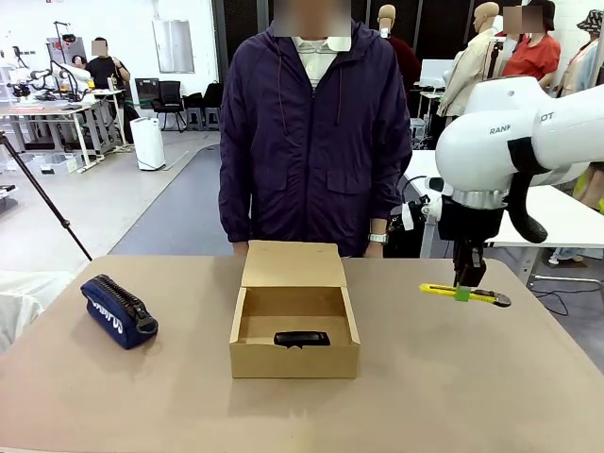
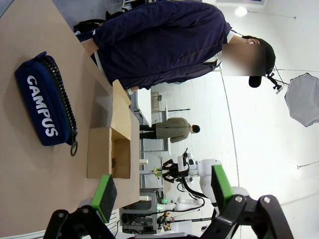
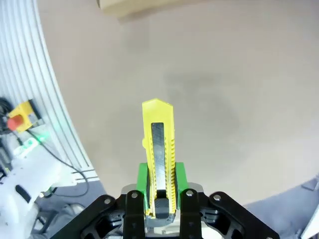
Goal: Pack the items into the box.
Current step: Pick up the item specified by the human and place it in the Mailer Box.
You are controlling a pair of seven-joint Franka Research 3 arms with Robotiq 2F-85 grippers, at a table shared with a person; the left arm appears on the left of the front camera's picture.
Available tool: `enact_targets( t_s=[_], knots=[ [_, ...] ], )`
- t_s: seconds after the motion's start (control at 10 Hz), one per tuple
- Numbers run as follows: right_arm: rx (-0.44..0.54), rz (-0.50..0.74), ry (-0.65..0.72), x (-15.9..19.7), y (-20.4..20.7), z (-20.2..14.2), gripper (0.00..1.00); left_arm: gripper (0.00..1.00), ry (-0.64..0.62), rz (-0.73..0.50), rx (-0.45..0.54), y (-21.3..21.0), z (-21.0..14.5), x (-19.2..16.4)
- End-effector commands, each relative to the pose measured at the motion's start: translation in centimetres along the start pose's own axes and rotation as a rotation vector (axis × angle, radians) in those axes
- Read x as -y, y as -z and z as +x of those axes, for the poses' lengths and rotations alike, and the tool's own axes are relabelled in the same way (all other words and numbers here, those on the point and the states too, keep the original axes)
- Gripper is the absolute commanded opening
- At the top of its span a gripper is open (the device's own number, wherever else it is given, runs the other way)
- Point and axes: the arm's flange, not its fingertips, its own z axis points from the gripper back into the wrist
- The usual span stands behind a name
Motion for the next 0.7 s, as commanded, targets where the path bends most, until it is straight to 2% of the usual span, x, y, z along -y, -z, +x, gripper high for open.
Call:
enact_targets(
  t_s=[0.0, 0.2, 0.3, 0.6],
  knots=[
    [-0.016, 0.024, -0.05, 1.8, 1.9, 1.6, 0.0, 1.0, 0.001, -0.014, -0.002, -0.1, -0.1, 0.3],
    [-0.016, 0.024, -0.05, 1.8, 1.9, 1.6, 0.0, 1.0, 0.001, -0.014, -0.002, -0.1, -0.1, 0.3],
    [-0.008, 0.028, -0.022, 0.7, 1.9, 1.1, 0.0, 1.0, 0.001, -0.014, -0.002, -0.1, -0.1, 0.3],
    [-0.019, -0.038, -0.084, 0.1, 0.3, 10.7, 0.0, 1.0, 0.001, -0.014, -0.002, -0.1, -0.1, 0.3]
  ],
)
